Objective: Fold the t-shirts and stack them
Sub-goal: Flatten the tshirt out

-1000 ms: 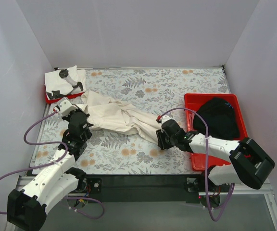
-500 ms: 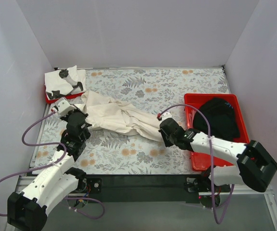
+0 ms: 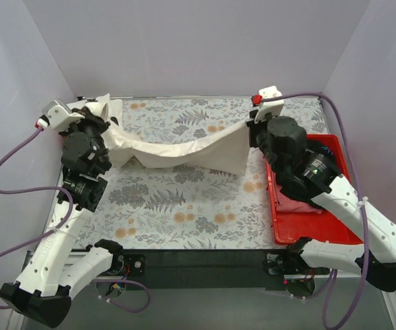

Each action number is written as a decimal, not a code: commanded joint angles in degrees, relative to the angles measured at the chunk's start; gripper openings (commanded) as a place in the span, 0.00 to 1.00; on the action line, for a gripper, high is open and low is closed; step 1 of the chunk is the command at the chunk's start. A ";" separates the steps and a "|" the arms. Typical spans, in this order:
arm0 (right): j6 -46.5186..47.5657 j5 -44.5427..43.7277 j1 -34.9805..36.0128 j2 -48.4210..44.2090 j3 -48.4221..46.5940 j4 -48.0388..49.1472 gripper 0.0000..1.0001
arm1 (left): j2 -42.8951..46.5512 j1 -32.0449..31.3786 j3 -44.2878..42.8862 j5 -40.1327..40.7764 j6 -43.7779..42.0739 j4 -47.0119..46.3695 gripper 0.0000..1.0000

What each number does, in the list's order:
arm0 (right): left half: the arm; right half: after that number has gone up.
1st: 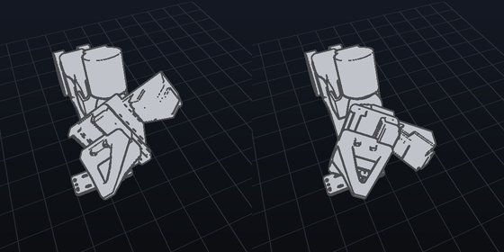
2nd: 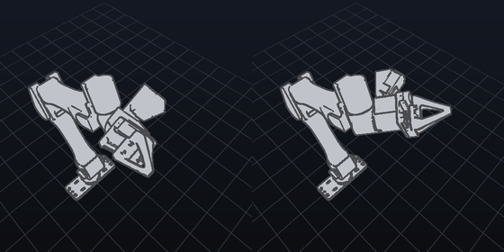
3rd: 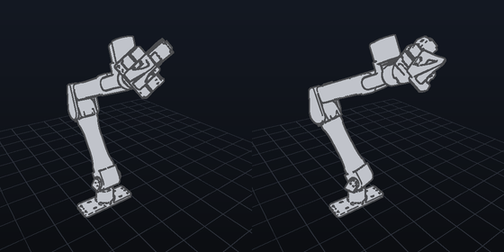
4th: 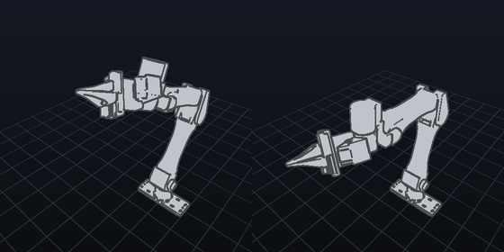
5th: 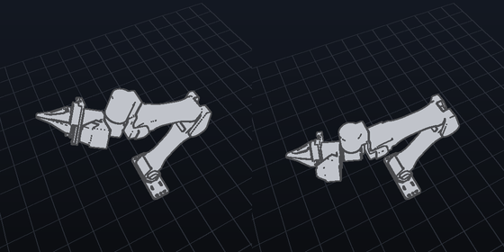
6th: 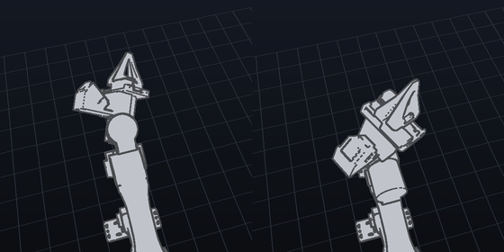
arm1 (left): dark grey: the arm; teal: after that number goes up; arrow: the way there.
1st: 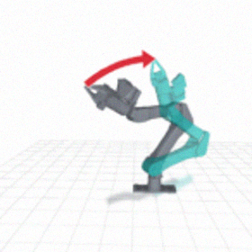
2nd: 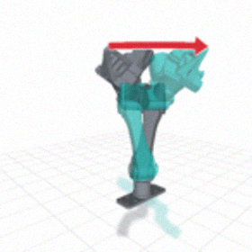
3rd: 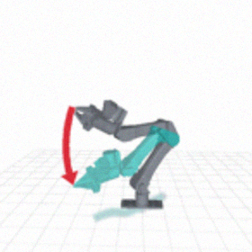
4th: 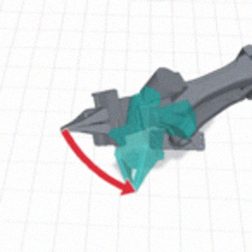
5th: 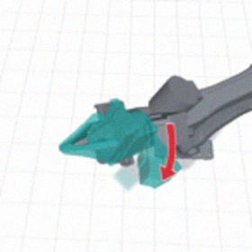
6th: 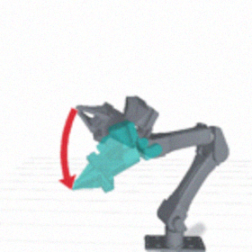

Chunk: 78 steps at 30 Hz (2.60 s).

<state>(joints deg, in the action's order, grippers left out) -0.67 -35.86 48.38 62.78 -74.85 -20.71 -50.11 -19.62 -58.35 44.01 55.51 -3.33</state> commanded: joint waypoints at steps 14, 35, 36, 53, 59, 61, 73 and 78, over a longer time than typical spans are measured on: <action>16.14 7.79 -0.30 -2.13 -36.85 -4.33 0.01 | -3.68 0.55 -37.95 -15.77 -9.98 17.11 0.00; 15.18 11.90 -8.63 9.54 -25.52 2.69 0.01 | -25.90 5.10 -39.03 -30.61 -4.54 15.99 0.00; 12.91 14.47 -10.92 11.03 -25.44 3.47 0.01 | -27.57 6.59 -39.56 -32.48 -2.61 15.90 0.00; 12.09 33.31 -30.53 36.64 -58.33 2.94 0.01 | -56.81 23.65 -78.73 -61.23 -3.30 9.35 0.00; 11.22 37.24 -30.89 21.35 -27.42 10.94 0.01 | -33.24 24.01 -38.30 -66.95 -2.07 -5.27 0.00; 8.68 38.23 -30.89 15.55 -10.76 13.14 0.01 | -19.90 23.92 -17.07 -65.55 -1.28 -7.48 0.00; -2.32 33.13 -28.44 9.72 24.66 7.99 0.01 | 10.10 8.38 37.24 -34.55 17.78 3.05 0.00; -2.67 29.18 -24.92 11.22 27.82 4.89 0.01 | 9.78 3.45 38.31 -28.64 19.64 9.04 0.00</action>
<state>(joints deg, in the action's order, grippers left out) -1.65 -3.38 21.41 74.08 -49.06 -12.91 -39.44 -13.76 -20.32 6.59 71.92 1.45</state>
